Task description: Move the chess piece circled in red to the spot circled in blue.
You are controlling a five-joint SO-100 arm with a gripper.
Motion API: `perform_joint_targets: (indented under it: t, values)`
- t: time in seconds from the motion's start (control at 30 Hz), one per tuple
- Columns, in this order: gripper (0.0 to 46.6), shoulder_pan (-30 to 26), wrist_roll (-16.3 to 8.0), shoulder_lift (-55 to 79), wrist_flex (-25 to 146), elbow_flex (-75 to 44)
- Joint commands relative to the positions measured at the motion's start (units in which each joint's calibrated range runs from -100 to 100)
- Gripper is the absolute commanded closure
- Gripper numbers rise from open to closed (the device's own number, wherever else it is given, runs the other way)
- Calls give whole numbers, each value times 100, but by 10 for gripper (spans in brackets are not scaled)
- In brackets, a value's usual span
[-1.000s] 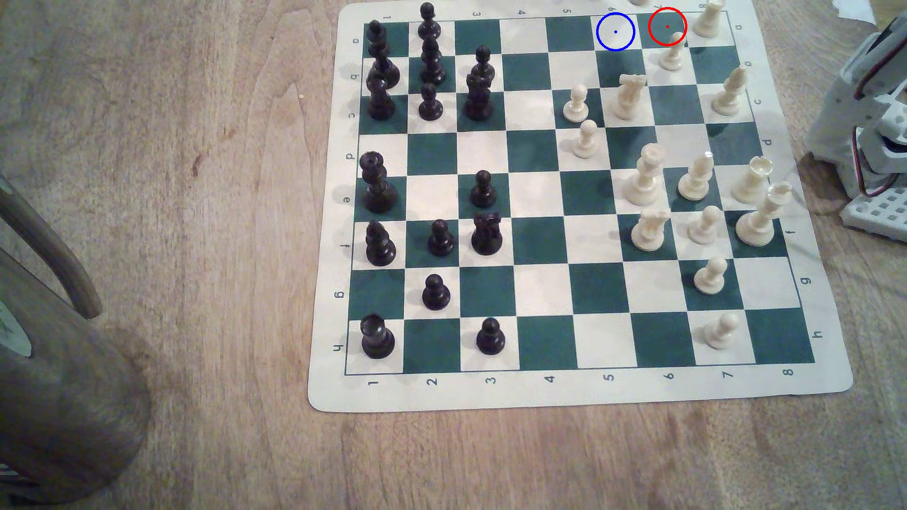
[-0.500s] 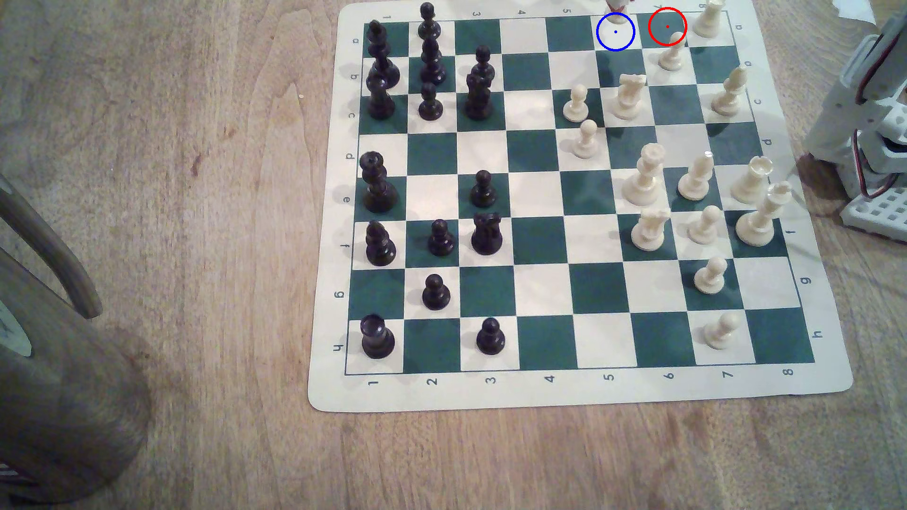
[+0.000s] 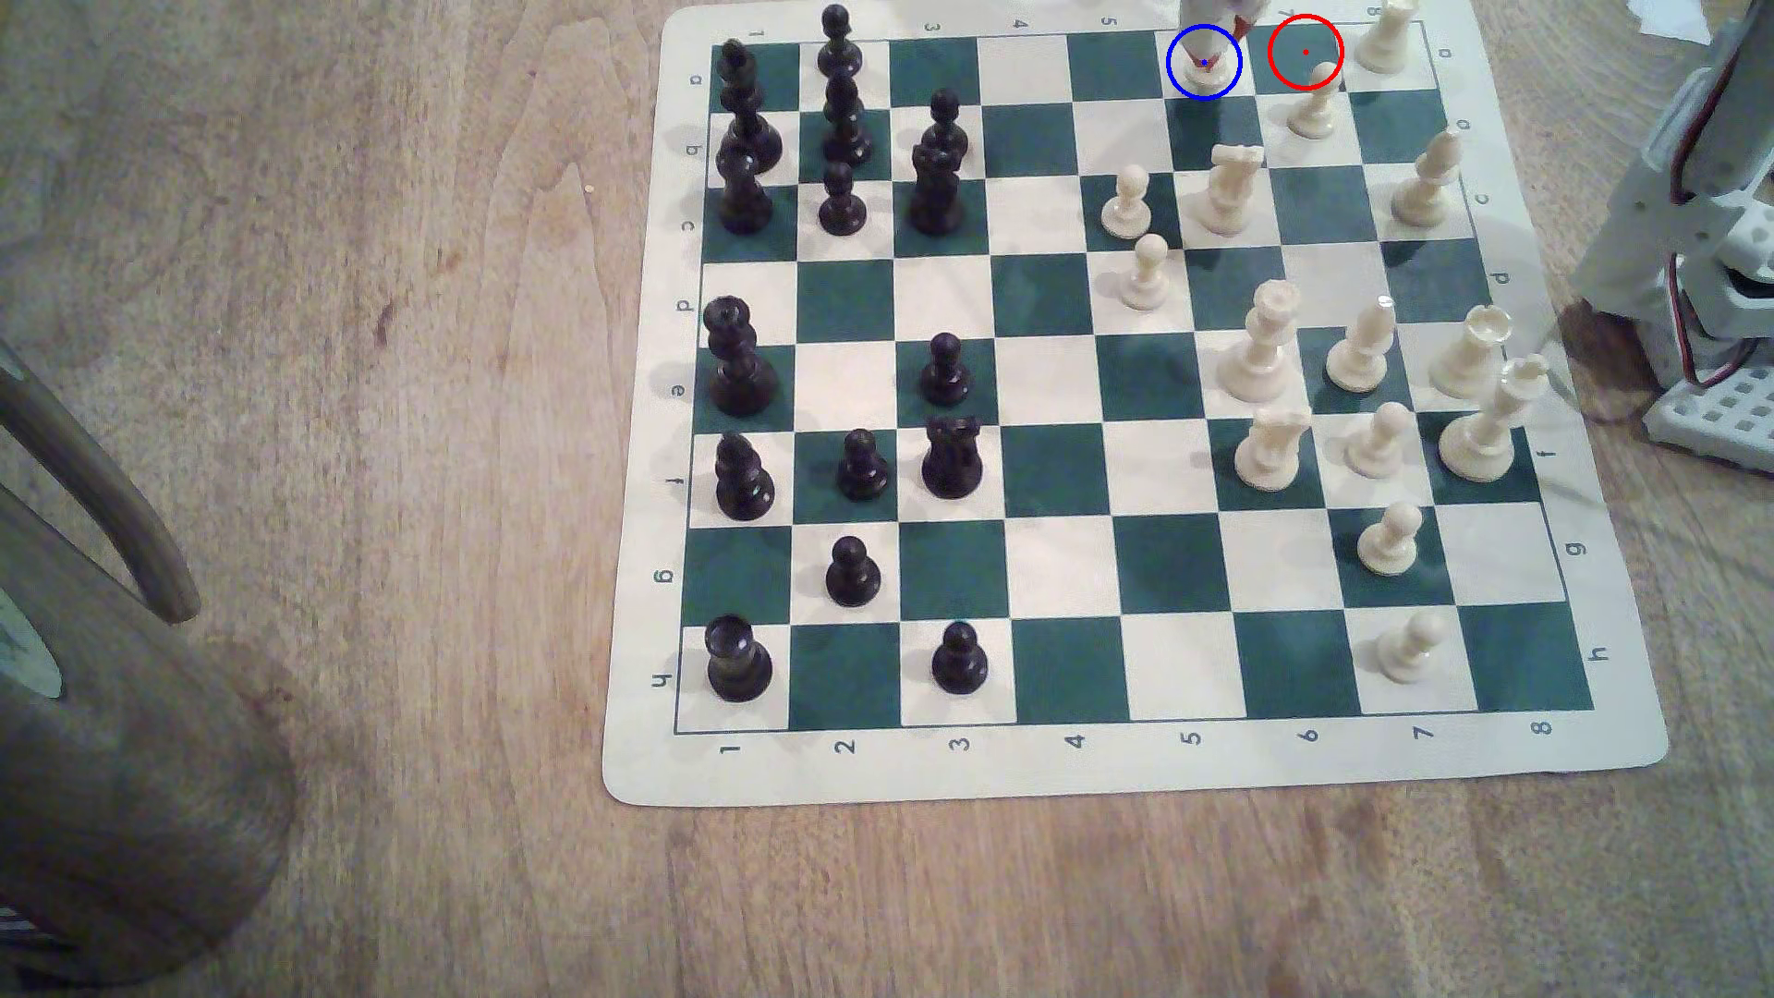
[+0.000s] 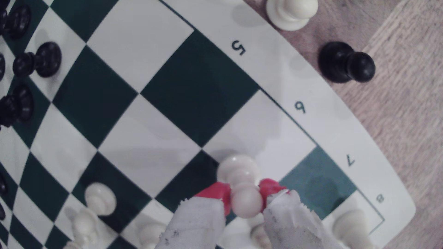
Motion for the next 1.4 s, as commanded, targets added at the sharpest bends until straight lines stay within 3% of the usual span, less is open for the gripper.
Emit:
perform_joint_targets:
  t: [0.0,0.93,1.0,1.1,1.13,1.23,1.37]
  values:
    - [462,96,34,-21,-141,-459]
    - [451,253,122,234,-313,-496]
    - [361,237,93,208,-337,-487]
    - [280,237,73,132,-370,-450]
    - [223,253,73,47,-411,-369]
    - [175,292,93,-123,-509,-187]
    - [157,409,117,-793,-845,347]
